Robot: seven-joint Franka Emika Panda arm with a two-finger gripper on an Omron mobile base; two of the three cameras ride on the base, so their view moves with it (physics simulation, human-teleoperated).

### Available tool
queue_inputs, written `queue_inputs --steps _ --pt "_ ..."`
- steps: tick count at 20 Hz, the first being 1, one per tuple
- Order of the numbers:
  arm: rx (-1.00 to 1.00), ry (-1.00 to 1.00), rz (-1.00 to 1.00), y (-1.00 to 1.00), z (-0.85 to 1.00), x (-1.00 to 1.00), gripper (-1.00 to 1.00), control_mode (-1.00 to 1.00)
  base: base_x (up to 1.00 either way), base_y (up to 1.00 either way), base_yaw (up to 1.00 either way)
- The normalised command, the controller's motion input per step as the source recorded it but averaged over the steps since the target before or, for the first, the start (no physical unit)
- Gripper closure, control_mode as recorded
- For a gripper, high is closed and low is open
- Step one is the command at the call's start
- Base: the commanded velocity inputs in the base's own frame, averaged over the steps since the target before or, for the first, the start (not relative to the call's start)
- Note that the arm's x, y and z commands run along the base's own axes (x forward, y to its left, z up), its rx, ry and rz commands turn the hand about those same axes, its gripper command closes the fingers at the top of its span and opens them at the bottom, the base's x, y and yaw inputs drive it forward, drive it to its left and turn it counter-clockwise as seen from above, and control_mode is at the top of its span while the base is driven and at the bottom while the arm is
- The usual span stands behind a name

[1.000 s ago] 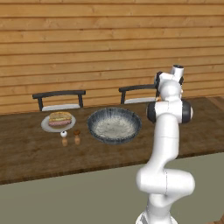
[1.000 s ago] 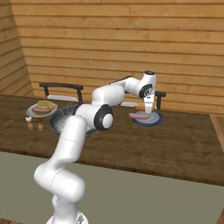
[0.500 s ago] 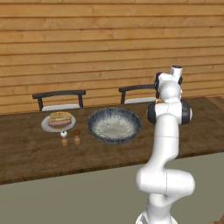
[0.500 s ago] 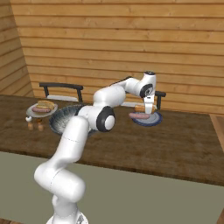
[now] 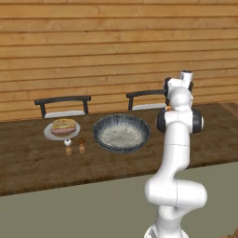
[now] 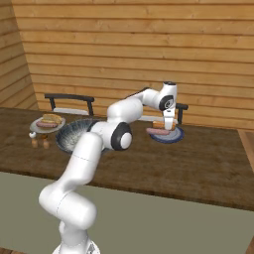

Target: Place one bun and one sausage from the bowl on each plate.

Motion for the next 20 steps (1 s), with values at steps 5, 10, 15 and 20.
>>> queue_inputs --steps 5,10,15,20 --pt "0.0 0.01 0.0 0.0 0.0 0.0 -1.0 -1.0 0.0 0.0 0.0" --pt "0.0 0.0 0.0 0.0 0.0 0.0 -1.0 -1.0 0.0 0.0 0.0" --pt "0.0 0.0 0.0 0.0 0.0 0.0 -1.0 -1.0 0.0 0.0 0.0" --pt "0.0 0.0 0.0 0.0 0.01 0.0 -1.0 -1.0 0.0 0.0 0.0"
